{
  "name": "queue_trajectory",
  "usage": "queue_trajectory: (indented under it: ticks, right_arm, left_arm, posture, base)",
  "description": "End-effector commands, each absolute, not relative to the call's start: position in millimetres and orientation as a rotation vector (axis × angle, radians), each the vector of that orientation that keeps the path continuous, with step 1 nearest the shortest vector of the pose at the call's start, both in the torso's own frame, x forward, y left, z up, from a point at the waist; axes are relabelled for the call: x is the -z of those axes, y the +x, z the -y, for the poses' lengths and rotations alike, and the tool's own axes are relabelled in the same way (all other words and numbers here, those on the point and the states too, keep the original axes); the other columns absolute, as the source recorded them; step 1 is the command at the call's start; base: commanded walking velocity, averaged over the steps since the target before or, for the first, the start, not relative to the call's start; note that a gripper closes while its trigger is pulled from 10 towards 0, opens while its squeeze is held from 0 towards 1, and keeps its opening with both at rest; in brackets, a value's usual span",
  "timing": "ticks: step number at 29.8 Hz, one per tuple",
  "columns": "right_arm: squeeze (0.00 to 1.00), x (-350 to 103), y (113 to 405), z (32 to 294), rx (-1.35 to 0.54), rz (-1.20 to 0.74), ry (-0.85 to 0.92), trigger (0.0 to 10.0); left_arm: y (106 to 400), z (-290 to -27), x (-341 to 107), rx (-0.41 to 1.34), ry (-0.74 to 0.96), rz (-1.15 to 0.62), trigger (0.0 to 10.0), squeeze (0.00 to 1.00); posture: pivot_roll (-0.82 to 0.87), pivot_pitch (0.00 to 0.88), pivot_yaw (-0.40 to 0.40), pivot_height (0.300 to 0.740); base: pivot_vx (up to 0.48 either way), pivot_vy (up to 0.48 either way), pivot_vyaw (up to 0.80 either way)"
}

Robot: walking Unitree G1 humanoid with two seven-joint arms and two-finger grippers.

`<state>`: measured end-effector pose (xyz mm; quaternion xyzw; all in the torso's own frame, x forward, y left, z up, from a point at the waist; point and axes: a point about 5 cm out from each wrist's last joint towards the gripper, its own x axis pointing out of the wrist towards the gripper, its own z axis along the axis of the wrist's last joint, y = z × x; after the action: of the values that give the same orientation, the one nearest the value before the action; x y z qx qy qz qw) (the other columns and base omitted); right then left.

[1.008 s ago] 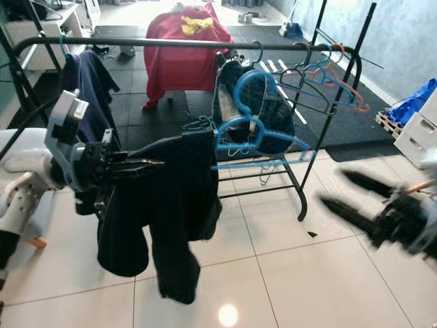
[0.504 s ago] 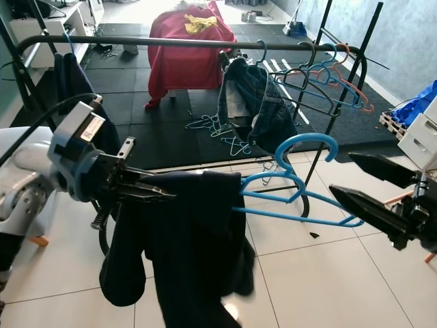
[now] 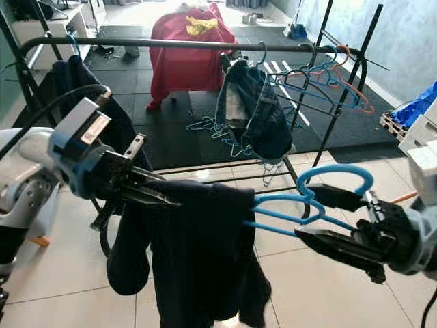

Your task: Hang hanger

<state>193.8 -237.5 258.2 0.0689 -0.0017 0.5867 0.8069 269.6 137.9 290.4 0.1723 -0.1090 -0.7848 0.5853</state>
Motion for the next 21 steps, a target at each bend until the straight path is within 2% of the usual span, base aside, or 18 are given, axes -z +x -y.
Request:
queue_trajectory:
  ticks: [1,6,7,21]
  right_arm:
    - [0.0,-257.0,195.5,235.6,-1.262,-0.004,0.126,10.0]
    - [0.0,-256.9,196.8,234.5,-1.268,-0.008,0.125,10.0]
    - [0.0,-255.7,198.8,233.5,-1.265,-0.019,0.119,0.0]
    - [0.0,-249.2,205.9,229.4,-1.253,-0.067,0.041,0.0]
  left_arm:
    - [261.6,-129.9,-296.5,1.906,0.411,0.301,10.0,0.0]
    - [258.7,-129.2,-297.4,1.935,0.416,0.3,10.0,0.0]
    - [257.7,-128.9,-298.2,1.951,0.417,0.302,10.0,0.0]
    - [254.0,-127.4,-296.5,1.996,0.439,0.286,10.0,0.0]
  posture:
    - [-0.07,0.08,-0.033,0.74]
    - [-0.07,0.08,-0.033,0.74]
    - [-0.07,0.072,-0.034,0.74]
    - [-0.07,0.058,-0.033,0.74]
  base:
    - [0.0,0.0,0.0]
    - [0.0,0.0,0.0]
    - [0.0,0.0,0.0]
    - [0.0,0.0,0.0]
